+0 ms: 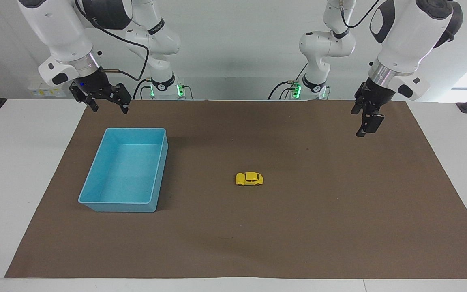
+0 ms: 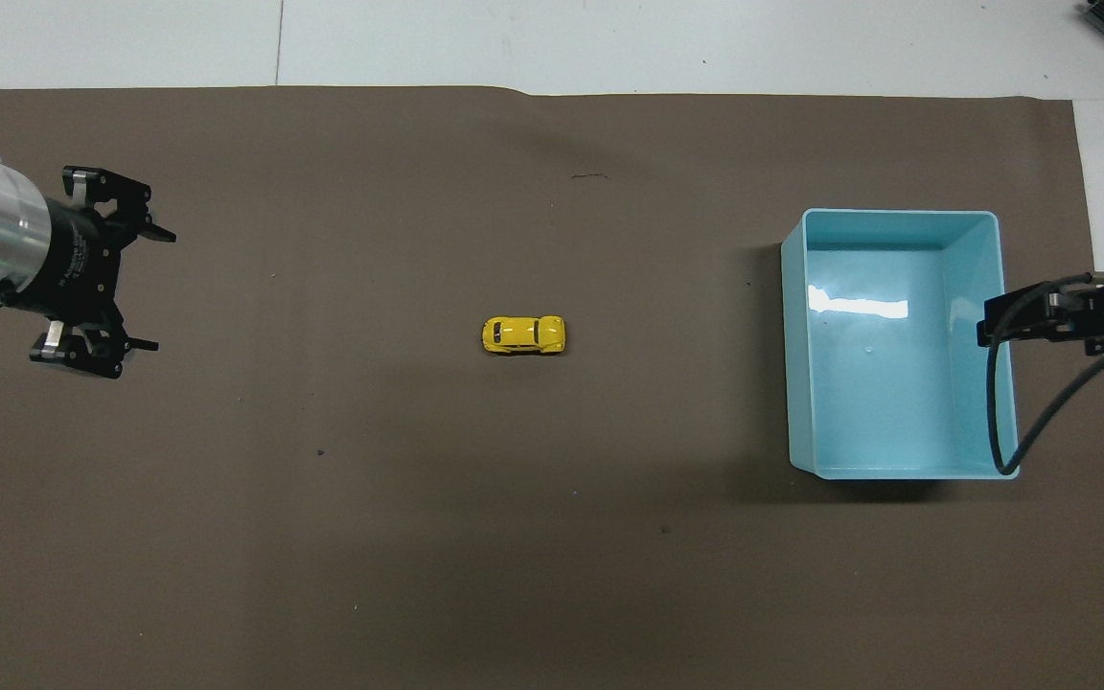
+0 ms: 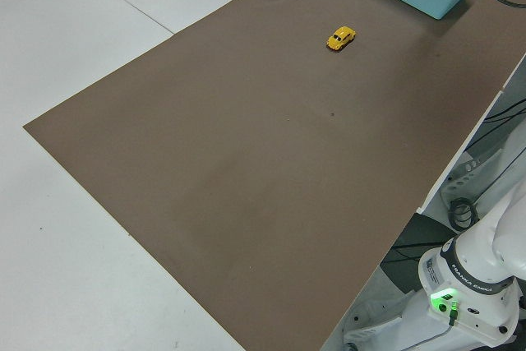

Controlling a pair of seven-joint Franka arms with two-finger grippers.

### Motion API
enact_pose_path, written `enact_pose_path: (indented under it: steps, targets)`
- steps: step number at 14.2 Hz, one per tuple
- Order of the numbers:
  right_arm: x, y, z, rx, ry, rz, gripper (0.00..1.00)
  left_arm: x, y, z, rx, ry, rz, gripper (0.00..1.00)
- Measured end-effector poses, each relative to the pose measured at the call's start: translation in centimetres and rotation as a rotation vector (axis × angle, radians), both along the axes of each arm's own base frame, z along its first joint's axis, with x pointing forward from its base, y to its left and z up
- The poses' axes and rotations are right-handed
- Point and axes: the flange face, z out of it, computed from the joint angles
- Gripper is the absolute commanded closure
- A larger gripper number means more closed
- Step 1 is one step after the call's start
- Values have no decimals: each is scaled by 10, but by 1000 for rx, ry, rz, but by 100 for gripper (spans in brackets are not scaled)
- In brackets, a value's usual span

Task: Wind up and store yellow beetle car
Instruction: 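Reach the left gripper over to the yellow beetle car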

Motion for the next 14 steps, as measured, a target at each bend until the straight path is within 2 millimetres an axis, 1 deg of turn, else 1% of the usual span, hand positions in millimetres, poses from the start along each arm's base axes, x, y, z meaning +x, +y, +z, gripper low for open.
enact_pose_path:
  steps: [2, 4, 6, 8, 11, 14]
  targets:
    - [0, 0, 0, 0, 0, 0, 0, 4, -15, -5, -27, -11, 83, 0]
    - [0, 0, 0, 0, 0, 0, 0, 7, -36, -13, -43, -17, 131, 0]
    - [0, 0, 0, 0, 0, 0, 0, 10, -59, -24, -51, -17, 147, 0]
    - [0, 0, 0, 0, 0, 0, 0, 11, -75, -35, -50, -6, 139, 0]
    - [0, 0, 0, 0, 0, 0, 0, 15, -104, -58, -57, -6, 130, 0]
    - [0, 0, 0, 0, 0, 0, 0, 17, -132, -89, -46, 26, 105, 0]
